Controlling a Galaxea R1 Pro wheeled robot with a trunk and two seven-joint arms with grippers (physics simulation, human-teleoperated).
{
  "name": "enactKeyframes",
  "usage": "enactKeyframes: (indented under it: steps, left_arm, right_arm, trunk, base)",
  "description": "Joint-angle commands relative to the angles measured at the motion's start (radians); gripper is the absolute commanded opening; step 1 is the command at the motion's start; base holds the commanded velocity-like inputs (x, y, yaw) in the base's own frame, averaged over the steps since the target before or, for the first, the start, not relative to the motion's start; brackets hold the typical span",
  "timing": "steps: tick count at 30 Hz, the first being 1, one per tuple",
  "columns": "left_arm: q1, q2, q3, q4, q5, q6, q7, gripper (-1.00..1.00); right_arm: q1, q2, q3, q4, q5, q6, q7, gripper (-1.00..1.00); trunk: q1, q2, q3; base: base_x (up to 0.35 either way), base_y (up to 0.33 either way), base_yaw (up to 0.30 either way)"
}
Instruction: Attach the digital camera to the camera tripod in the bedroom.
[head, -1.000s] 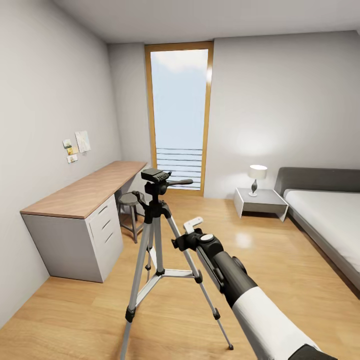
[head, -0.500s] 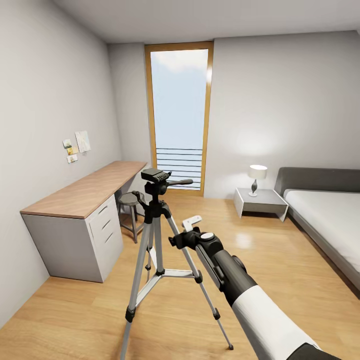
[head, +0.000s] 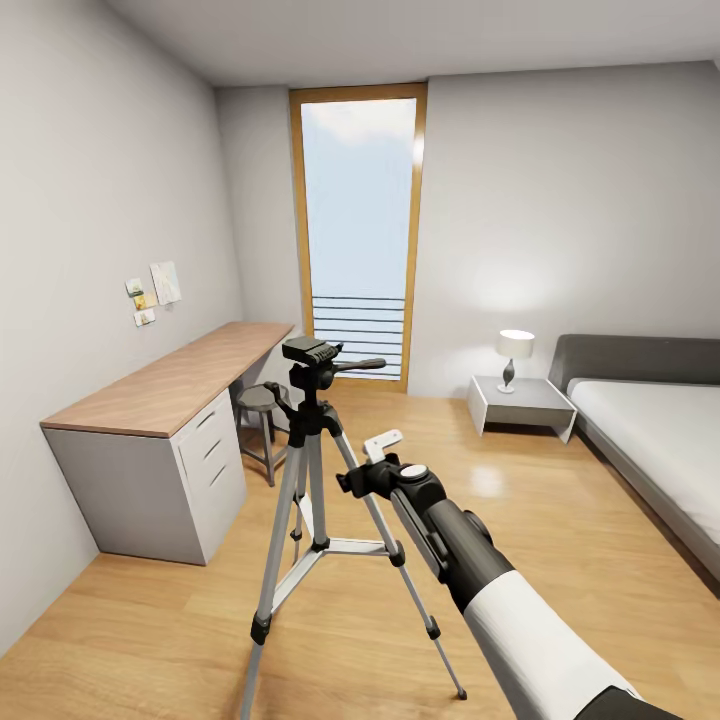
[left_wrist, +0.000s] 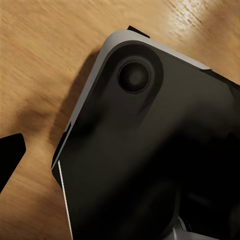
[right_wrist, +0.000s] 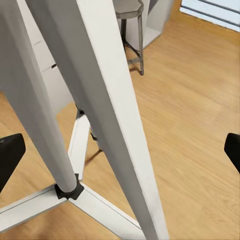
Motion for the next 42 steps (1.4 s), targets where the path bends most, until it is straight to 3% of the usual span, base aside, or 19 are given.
enactKeyframes:
  steps: [1,42]
  left_arm:
    - [0.001,0.000,0.001,-0.002,0.002,-0.001,0.001,1.00]
    - [0.001,0.001,0.001,-0.002,0.002,0.001,-0.001,1.00]
  right_arm:
    - [-0.001,0.000,0.002,-0.001,-0.003,0.005,0.000,1.00]
    - [-0.001,0.000,0.014,0.007,-0.002,-0.004,-0.002,1.00]
  trunk:
    - [0.000,-0.001,-0.001]
    - [0.000,-0.001,-0.001]
  base:
    - [0.000,0.000,0.000]
    - [0.068,0.023,0.000]
